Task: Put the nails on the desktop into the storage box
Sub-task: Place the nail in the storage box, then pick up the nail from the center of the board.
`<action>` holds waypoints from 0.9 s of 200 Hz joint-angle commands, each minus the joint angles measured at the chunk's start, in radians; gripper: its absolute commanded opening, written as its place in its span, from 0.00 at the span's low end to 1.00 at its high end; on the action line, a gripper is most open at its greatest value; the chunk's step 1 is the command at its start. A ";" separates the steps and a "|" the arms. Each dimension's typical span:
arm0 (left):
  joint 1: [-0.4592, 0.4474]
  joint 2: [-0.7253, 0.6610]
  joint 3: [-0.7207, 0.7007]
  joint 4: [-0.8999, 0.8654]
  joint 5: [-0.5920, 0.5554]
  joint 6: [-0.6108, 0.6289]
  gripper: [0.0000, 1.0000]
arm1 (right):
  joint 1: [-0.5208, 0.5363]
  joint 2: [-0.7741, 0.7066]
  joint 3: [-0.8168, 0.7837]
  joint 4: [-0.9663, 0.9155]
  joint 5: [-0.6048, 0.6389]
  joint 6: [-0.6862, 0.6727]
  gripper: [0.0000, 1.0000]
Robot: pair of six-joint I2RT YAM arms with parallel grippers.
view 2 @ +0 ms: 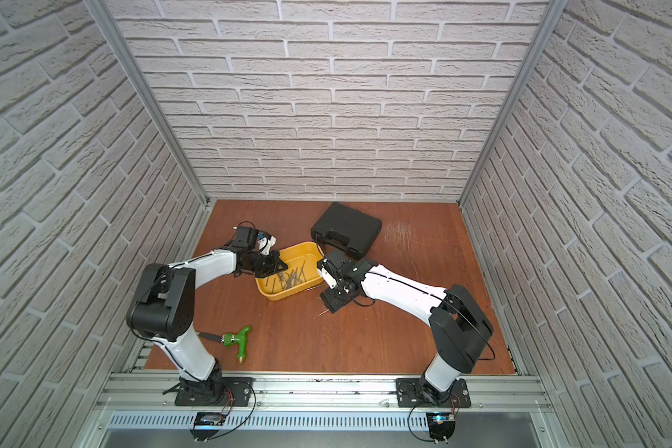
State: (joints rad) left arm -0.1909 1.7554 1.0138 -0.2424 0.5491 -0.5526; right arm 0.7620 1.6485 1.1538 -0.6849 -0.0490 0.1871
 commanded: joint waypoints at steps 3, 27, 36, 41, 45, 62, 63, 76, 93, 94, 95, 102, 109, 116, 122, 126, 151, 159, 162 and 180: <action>-0.004 0.005 0.020 -0.029 -0.014 0.025 0.12 | 0.020 0.020 -0.020 0.056 0.032 -0.056 0.64; -0.005 -0.012 0.021 -0.050 -0.013 0.025 0.24 | 0.033 0.065 -0.007 0.080 0.058 -0.114 0.60; -0.006 -0.026 0.021 -0.057 -0.013 0.021 0.29 | 0.033 0.083 0.004 0.087 0.066 -0.129 0.57; -0.007 -0.035 0.020 -0.061 -0.015 0.020 0.32 | 0.033 0.092 0.011 0.090 0.069 -0.136 0.57; -0.008 -0.043 0.020 -0.067 -0.015 0.019 0.33 | 0.033 0.098 0.016 0.094 0.069 -0.141 0.57; -0.012 -0.082 0.020 -0.088 -0.018 0.019 0.37 | 0.034 0.126 0.040 0.108 0.058 -0.166 0.57; -0.011 -0.084 0.020 -0.090 -0.019 0.019 0.38 | 0.035 0.129 0.041 0.109 0.056 -0.168 0.57; -0.011 -0.117 0.019 -0.111 -0.020 0.017 0.39 | 0.034 0.154 0.063 0.114 0.049 -0.183 0.56; -0.011 -0.165 0.016 -0.138 -0.026 0.018 0.41 | 0.036 0.190 0.094 0.115 0.050 -0.200 0.54; -0.011 -0.168 0.016 -0.140 -0.026 0.018 0.41 | 0.036 0.192 0.096 0.116 0.050 -0.200 0.53; -0.011 -0.170 0.016 -0.142 -0.026 0.019 0.41 | 0.036 0.193 0.098 0.116 0.050 -0.201 0.52; -0.010 -0.187 0.016 -0.153 -0.028 0.020 0.41 | 0.036 0.206 0.108 0.115 0.053 -0.208 0.51; -0.009 -0.206 0.014 -0.164 -0.029 0.020 0.42 | 0.036 0.217 0.120 0.115 0.054 -0.212 0.48; -0.007 -0.220 0.014 -0.174 -0.031 0.024 0.42 | 0.036 0.228 0.129 0.114 0.052 -0.216 0.45; -0.008 -0.234 0.014 -0.181 -0.030 0.022 0.42 | 0.036 0.235 0.136 0.113 0.053 -0.219 0.43; -0.006 -0.240 0.013 -0.185 -0.029 0.022 0.43 | 0.036 0.240 0.139 0.114 0.053 -0.219 0.42; -0.001 -0.278 0.007 -0.203 -0.027 0.022 0.44 | 0.036 0.265 0.153 0.115 0.049 -0.225 0.41; 0.002 -0.287 0.004 -0.206 -0.025 0.021 0.44 | 0.036 0.271 0.155 0.117 0.049 -0.226 0.39; 0.003 -0.289 0.003 -0.207 -0.024 0.021 0.44 | 0.036 0.274 0.155 0.119 0.049 -0.226 0.39; 0.007 -0.309 -0.007 -0.208 -0.020 0.016 0.44 | 0.036 0.284 0.153 0.125 0.047 -0.226 0.37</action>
State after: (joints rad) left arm -0.1947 1.4845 1.0142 -0.4286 0.5282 -0.5426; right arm 0.7902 1.9182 1.2881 -0.5819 0.0025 -0.0208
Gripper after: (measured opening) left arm 0.440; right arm 0.371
